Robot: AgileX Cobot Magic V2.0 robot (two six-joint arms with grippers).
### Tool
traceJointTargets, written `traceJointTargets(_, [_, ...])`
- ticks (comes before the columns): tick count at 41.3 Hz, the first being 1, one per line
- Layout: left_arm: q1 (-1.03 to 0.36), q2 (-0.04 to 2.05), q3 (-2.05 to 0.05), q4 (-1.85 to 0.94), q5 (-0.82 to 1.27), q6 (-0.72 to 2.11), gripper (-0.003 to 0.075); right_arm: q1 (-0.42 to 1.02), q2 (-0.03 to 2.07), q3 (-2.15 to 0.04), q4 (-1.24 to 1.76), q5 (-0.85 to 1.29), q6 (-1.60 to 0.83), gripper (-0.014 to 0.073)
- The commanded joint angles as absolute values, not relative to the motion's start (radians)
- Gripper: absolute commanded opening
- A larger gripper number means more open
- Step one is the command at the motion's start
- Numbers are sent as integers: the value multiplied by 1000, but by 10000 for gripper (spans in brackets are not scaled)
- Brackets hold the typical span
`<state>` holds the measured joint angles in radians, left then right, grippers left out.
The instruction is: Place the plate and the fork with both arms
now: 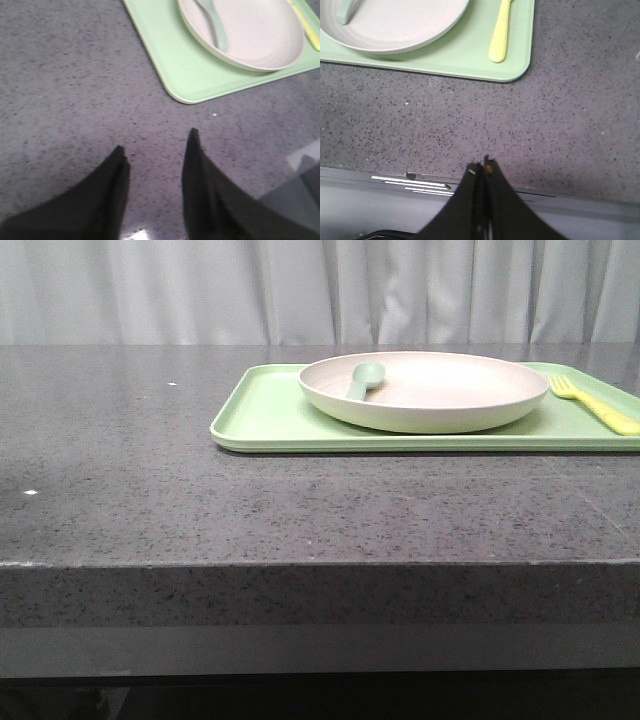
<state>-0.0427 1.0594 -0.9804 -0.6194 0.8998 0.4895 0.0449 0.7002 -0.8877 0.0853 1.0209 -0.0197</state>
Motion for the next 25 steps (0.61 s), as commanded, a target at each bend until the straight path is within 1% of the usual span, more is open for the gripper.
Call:
traceJointTargets(1, [-36,1045,-1007,-470,805,273,-18,43,697,-909,81,954,-26,-68])
traceJointTargets(3, [-36,1045,-1007,-391,803,249,-18,43,697,-909,81,954,-26,-68])
traceJointTargets(6, [-36,1047,-1007,-344,801,249,-18,43,697,-909,81,954,-26,-68])
traceJointTargets(19, [-36,1047,-1007,-342,794,249,-18,43,697,-909,81,954,-26,-68])
traceJointTargets(22, [-49,1018,-985,-327,755,253,-18,43,697,-909,81,954,-26,-68])
traceJointTargets(25, [-55,940,-926,-233,627,279,-18,43,697,-909,81,958,-26,-68])
